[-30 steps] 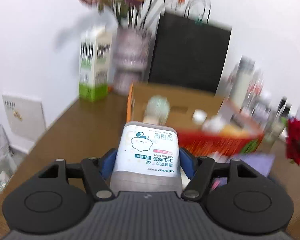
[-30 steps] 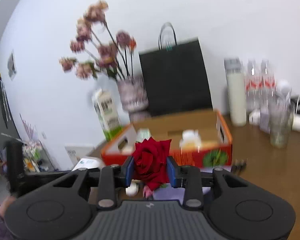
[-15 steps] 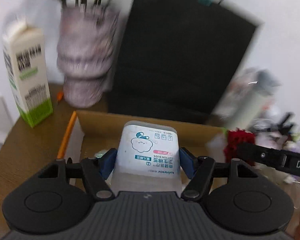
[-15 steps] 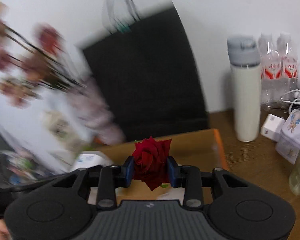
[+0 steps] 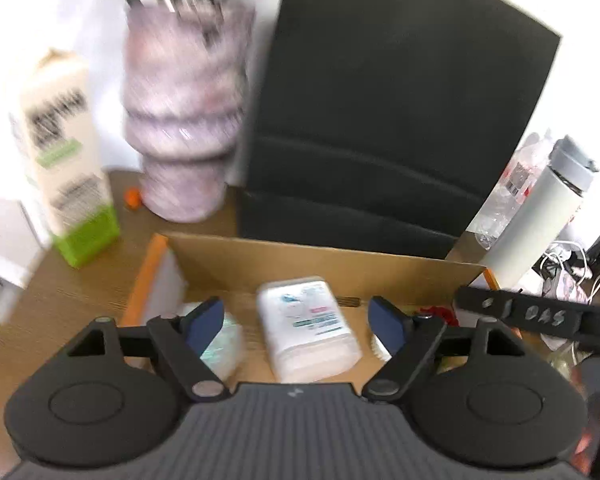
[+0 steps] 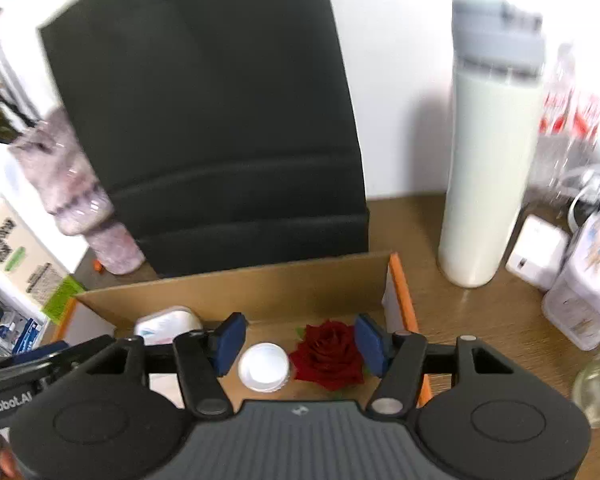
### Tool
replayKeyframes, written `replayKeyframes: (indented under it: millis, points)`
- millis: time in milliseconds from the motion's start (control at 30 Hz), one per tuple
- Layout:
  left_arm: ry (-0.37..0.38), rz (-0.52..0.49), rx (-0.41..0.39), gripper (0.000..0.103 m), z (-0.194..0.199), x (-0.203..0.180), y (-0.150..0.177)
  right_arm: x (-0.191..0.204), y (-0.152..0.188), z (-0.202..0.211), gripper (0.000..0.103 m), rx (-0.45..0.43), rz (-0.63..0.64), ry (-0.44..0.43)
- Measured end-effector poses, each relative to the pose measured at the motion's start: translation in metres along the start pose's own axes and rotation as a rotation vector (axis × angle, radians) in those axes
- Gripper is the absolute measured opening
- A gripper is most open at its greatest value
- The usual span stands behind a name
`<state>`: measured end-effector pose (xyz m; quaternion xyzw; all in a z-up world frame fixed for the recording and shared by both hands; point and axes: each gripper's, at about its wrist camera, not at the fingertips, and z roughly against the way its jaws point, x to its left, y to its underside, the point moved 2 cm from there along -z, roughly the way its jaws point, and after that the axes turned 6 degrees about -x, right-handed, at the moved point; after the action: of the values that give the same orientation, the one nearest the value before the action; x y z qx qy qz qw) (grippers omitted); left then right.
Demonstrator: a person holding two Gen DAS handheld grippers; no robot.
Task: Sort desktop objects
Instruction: 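Carry the cotton-swab box in the left tool into the box while the right tool drops the red rose in, then return both tools to the table and reach toward the purple pouch and small items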
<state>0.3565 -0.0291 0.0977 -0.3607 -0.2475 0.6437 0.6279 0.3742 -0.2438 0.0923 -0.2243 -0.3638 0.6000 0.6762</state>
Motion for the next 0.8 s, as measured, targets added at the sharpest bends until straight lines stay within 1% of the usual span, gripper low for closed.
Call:
replayKeyframes:
  millis: [67,133,167,200,267,333,400,467,567,600,633,700,733,800]
  points:
    - [-0.014,-0.032,-0.035,0.087,0.030,0.003,0.004,0.010,0.007,0.031,0.067,-0.048,0.027,-0.031]
    - [0.001,-0.048,-0.089,0.093,0.065,0.009,0.017,0.025,0.021,0.061,0.072,-0.097,0.066,-0.064]
    - [0.008,-0.056,-0.117,0.097,0.081,0.012,0.027,0.028,0.034,0.082,0.077,-0.132,0.096,-0.088]
    - [0.011,-0.061,-0.138,0.098,0.094,0.015,0.038,0.035,0.046,0.096,0.081,-0.159,0.124,-0.101]
    - [0.006,-0.082,-0.146,0.099,0.119,0.020,0.064,0.046,0.077,0.125,0.081,-0.207,0.190,-0.105]
    - [-0.014,-0.096,-0.159,0.102,0.141,0.023,0.092,0.055,0.109,0.149,0.082,-0.249,0.247,-0.097]
    - [-0.063,-0.113,-0.210,0.103,0.169,0.026,0.124,0.056,0.147,0.170,0.084,-0.277,0.274,-0.096]
    - [-0.089,-0.123,-0.252,0.103,0.191,0.030,0.160,0.049,0.185,0.186,0.088,-0.262,0.261,-0.105]
    - [-0.051,-0.122,-0.228,0.103,0.214,0.031,0.213,0.036,0.240,0.200,0.088,-0.208,0.255,-0.130]
    - [-0.046,-0.127,-0.230,0.103,0.219,0.029,0.230,0.032,0.255,0.203,0.088,-0.191,0.247,-0.134]
    - [-0.057,-0.141,-0.241,0.103,0.224,0.026,0.247,0.028,0.269,0.204,0.088,-0.171,0.243,-0.138]
    - [-0.115,-0.158,-0.275,0.103,0.230,0.020,0.271,0.019,0.294,0.210,0.088,-0.152,0.188,-0.112]
    - [-0.125,-0.170,-0.280,0.103,0.233,0.018,0.281,0.013,0.301,0.213,0.088,-0.145,0.160,-0.100]
    - [-0.105,-0.149,-0.254,0.103,0.235,0.017,0.291,0.005,0.311,0.220,0.088,-0.166,0.149,-0.100]
